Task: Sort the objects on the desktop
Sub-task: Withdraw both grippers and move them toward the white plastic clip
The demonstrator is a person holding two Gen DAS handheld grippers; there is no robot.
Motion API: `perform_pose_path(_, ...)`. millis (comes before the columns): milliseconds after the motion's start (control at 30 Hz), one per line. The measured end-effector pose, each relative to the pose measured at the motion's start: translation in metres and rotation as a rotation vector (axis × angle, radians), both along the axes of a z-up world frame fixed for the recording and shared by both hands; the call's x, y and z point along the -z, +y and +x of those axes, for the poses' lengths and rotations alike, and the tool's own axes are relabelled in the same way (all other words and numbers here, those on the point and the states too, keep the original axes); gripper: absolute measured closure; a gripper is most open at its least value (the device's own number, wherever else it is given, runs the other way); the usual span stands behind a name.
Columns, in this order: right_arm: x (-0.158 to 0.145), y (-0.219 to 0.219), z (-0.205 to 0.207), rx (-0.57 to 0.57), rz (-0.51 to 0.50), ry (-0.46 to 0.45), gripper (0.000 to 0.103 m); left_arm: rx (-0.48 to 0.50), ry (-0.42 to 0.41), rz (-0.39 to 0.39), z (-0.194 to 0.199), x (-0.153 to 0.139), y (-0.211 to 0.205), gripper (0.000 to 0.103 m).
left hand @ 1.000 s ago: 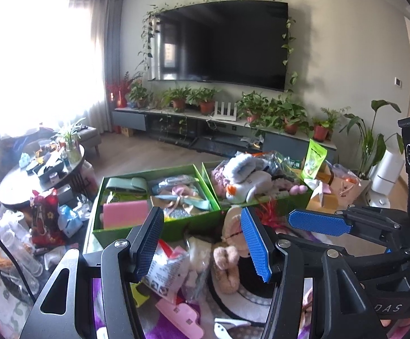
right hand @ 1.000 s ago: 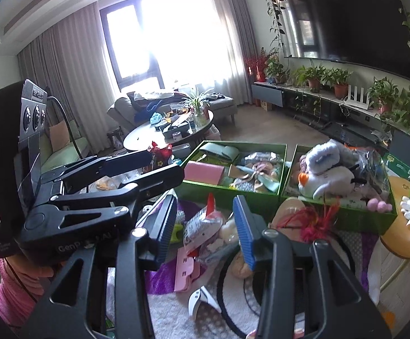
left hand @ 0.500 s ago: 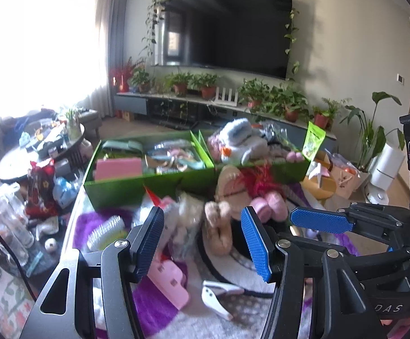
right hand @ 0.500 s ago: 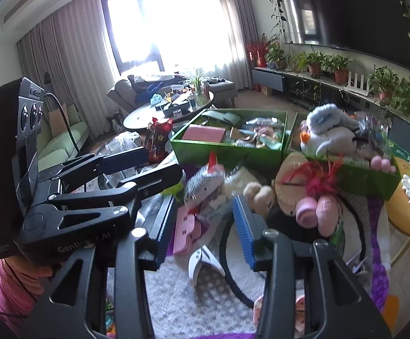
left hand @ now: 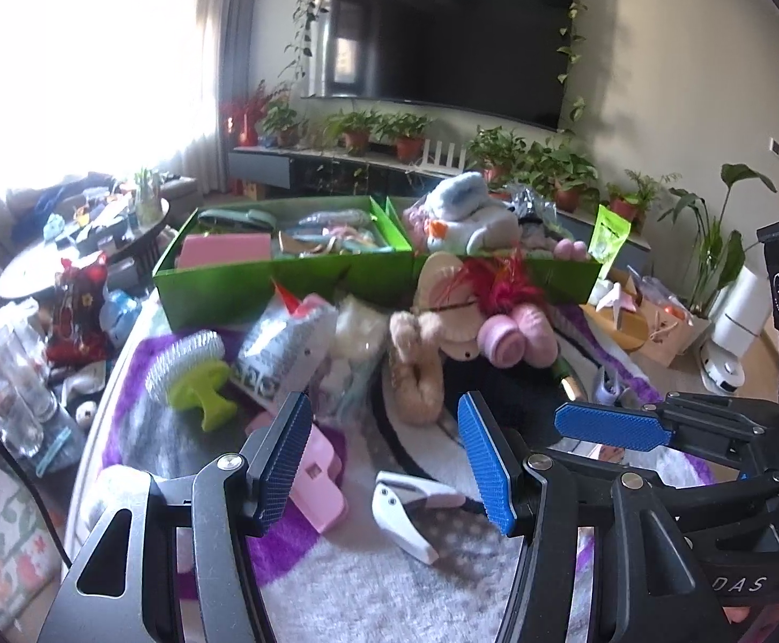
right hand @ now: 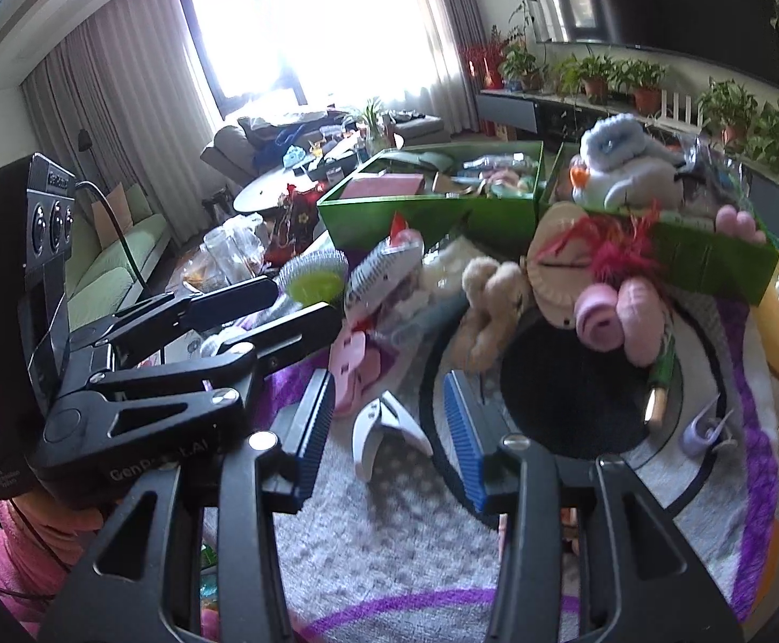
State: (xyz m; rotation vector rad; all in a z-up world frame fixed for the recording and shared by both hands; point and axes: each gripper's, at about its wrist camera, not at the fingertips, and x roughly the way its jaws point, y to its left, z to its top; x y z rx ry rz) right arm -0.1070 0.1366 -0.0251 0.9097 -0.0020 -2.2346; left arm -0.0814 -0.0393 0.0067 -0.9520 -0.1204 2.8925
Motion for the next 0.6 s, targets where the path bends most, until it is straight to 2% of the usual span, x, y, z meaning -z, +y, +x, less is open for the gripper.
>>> perform_pose_path(300, 0.037, -0.004, 0.007, -0.031, 0.057, -0.061, 0.061, -0.024, -0.046, 0.009, 0.011, 0.041, 0.001, 0.045)
perform_pose_path(600, 0.059, -0.006, 0.002, -0.028, 0.085, -0.084, 0.061, -0.039, -0.071, 0.004, 0.015, 0.060, 0.002, 0.045)
